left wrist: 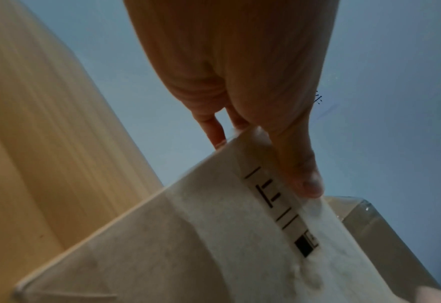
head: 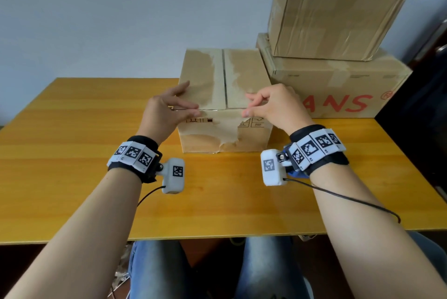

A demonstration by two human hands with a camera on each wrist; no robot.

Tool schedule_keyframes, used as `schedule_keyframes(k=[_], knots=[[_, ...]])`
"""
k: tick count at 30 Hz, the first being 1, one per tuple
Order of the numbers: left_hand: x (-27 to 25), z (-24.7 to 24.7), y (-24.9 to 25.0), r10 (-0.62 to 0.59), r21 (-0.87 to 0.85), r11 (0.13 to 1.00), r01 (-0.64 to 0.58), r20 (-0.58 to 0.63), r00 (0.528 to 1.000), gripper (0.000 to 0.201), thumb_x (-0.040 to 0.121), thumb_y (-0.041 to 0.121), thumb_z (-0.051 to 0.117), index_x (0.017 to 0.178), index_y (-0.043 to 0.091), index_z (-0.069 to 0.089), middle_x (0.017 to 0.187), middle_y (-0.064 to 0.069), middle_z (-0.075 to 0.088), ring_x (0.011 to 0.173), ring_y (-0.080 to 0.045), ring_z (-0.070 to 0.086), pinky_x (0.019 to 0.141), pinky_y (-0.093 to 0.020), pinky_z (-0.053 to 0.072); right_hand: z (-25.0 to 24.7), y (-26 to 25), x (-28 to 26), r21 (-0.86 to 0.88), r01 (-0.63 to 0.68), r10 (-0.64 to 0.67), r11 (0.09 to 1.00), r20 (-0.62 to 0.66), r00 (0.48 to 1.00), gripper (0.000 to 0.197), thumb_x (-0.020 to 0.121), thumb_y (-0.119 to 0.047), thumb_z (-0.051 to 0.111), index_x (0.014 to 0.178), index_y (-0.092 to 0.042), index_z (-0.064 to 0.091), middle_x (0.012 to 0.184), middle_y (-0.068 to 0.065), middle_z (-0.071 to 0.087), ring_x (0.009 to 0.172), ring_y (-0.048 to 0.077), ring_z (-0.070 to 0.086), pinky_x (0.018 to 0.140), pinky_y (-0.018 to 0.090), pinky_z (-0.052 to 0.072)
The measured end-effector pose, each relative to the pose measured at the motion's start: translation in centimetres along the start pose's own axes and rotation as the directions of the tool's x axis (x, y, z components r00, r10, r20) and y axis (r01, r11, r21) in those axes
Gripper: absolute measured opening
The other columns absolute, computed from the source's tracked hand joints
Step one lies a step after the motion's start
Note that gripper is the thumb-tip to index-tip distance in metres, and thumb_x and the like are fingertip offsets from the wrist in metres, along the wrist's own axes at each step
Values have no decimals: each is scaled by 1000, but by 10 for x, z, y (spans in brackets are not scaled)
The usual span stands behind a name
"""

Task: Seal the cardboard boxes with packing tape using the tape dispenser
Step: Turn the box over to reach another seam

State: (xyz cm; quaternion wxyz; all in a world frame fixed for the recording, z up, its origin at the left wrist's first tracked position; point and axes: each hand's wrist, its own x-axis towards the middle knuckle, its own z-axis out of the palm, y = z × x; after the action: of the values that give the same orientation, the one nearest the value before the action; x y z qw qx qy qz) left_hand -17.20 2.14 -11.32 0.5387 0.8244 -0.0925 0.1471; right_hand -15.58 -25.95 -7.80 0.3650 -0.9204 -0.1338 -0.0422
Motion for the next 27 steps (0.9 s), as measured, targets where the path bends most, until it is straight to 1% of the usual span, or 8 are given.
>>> schedule_keyframes(k=[3, 7, 13, 17, 20, 23, 25, 27], knots=[[-2, 1, -7, -18, -76, 997, 16, -26, 999, 21, 68, 26, 88, 86, 21, 79, 147, 9, 53, 132, 4, 48, 108, -33, 46, 1, 4, 0, 26, -5, 5, 1000, -11, 1000, 20, 71, -36, 88, 72, -22, 74, 117, -17, 72, 105, -3, 67, 104, 34, 48], [-4, -2, -11, -55, -192, 980, 51, -13, 998, 20, 67, 22, 87, 84, 18, 79, 131, 9, 66, 124, -9, 59, 105, -41, 50, 0, 4, -1, 30, -7, 8, 1000, -17, 1000, 20, 72, -37, 88, 73, -21, 75, 114, -18, 73, 102, -5, 67, 102, 31, 48], [-3, -11, -11, -59, -188, 980, 61, 16, 998, 14, 73, 13, 83, 86, 11, 77, 117, 7, 73, 118, -7, 64, 104, -39, 51, -3, 6, 2, 7, 5, -5, 1000, -22, 1000, 20, 70, -39, 88, 68, -25, 74, 111, -22, 72, 99, -9, 66, 100, 29, 48], [-6, -15, -13, -84, -259, 961, 93, 47, 995, 14, 73, 15, 81, 87, 16, 79, 118, 7, 73, 120, -8, 63, 104, -36, 51, 0, 7, 0, 36, 9, -8, 999, -27, 1000, 20, 70, -39, 88, 68, -24, 74, 110, -22, 73, 97, -10, 67, 101, 32, 50], [-8, -13, -16, -95, -322, 942, 99, 29, 995, 25, 75, 13, 79, 99, 9, 75, 122, 7, 71, 122, -7, 61, 102, -30, 51, 1, 8, 0, 51, 4, -3, 999, -36, 999, 19, 70, -37, 88, 71, -23, 76, 107, -22, 73, 95, -10, 67, 99, 33, 53], [-11, -10, -18, -93, -378, 922, 83, -9, 996, 34, 82, 6, 74, 114, 0, 69, 127, 4, 69, 124, -8, 61, 102, -29, 51, 2, 9, -1, 70, 5, -2, 998, -43, 999, 18, 71, -36, 89, 72, -22, 76, 105, -21, 74, 95, -10, 68, 99, 33, 54], [-14, -11, -20, -92, -356, 931, 83, -9, 996, 38, 87, 5, 71, 125, 2, 65, 132, 6, 66, 127, -7, 58, 104, -29, 50, 1, 9, -2, 77, 4, 0, 997, -49, 999, 18, 71, -35, 88, 73, -21, 76, 105, -20, 74, 95, -10, 68, 97, 32, 55], [-17, -14, -20, -103, -325, 941, 98, 3, 995, 46, 89, 9, 71, 134, 9, 61, 135, 12, 63, 128, -6, 57, 104, -27, 49, 1, 8, -3, 79, 5, -1, 997, -54, 999, 18, 72, -34, 88, 73, -21, 76, 106, -20, 74, 94, -11, 68, 95, 31, 56]])
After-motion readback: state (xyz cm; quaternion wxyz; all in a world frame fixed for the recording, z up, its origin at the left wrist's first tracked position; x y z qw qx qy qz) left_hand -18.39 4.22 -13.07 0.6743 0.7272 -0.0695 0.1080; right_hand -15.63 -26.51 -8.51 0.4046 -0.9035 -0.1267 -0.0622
